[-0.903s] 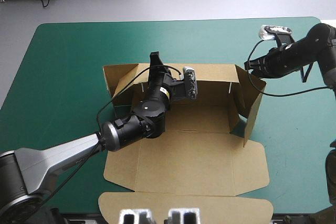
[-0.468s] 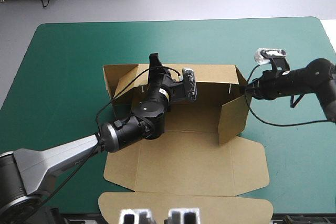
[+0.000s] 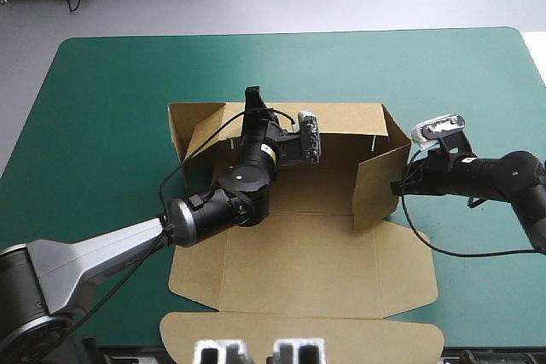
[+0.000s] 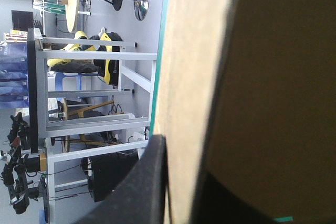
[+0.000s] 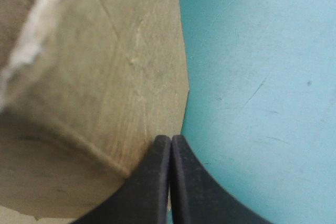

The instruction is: Fold the box

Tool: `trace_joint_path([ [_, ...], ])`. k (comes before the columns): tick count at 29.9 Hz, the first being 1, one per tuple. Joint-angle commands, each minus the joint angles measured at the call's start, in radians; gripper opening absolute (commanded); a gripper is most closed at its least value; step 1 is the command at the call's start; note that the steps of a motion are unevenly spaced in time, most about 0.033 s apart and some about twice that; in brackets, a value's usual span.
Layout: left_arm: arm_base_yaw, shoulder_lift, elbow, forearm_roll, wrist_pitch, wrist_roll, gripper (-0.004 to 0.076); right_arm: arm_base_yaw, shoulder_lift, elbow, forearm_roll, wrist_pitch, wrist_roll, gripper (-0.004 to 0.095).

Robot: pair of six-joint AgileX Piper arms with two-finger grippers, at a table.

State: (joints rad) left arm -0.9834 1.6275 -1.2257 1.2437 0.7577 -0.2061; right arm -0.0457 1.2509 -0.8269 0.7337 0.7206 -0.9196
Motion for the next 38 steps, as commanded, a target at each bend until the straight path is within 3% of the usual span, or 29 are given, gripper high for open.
trace_joint_path([
  [1, -0.008, -0.021, -0.009, -0.051, -0.023, -0.014, -0.001, -0.002, -0.029, -0.025, 0.023, -0.029, -0.035, 0.0035],
  [6, -0.008, -0.021, -0.009, -0.047, -0.023, -0.014, -0.001, 0.0, -0.029, -0.054, -0.058, 0.058, -0.033, 0.0315],
  [9, -0.008, -0.021, -0.009, -0.032, -0.023, -0.014, -0.001, 0.0, -0.029, -0.071, -0.086, 0.083, -0.031, 0.0427],
  [14, -0.008, -0.021, -0.009, -0.025, -0.023, -0.014, -0.001, 0.0, -0.029, -0.095, -0.107, 0.169, -0.035, 0.0438],
  [19, -0.008, -0.021, -0.009, -0.02, -0.023, -0.014, -0.001, 0.0, -0.027, -0.095, -0.074, 0.16, -0.095, 0.0438],
  [28, -0.008, -0.021, -0.009, 0.004, -0.052, -0.026, -0.001, 0.0, -0.003, -0.095, 0.136, 0.153, -0.218, 0.0439],
  [33, -0.008, -0.021, -0.009, 0.004, -0.058, -0.026, -0.001, 0.0, 0.046, -0.095, 0.148, 0.157, -0.22, 0.044],
  [38, -0.008, -0.021, -0.009, 0.004, -0.075, -0.026, -0.001, 0.0, 0.093, -0.095, 0.236, 0.154, -0.271, 0.044],
])
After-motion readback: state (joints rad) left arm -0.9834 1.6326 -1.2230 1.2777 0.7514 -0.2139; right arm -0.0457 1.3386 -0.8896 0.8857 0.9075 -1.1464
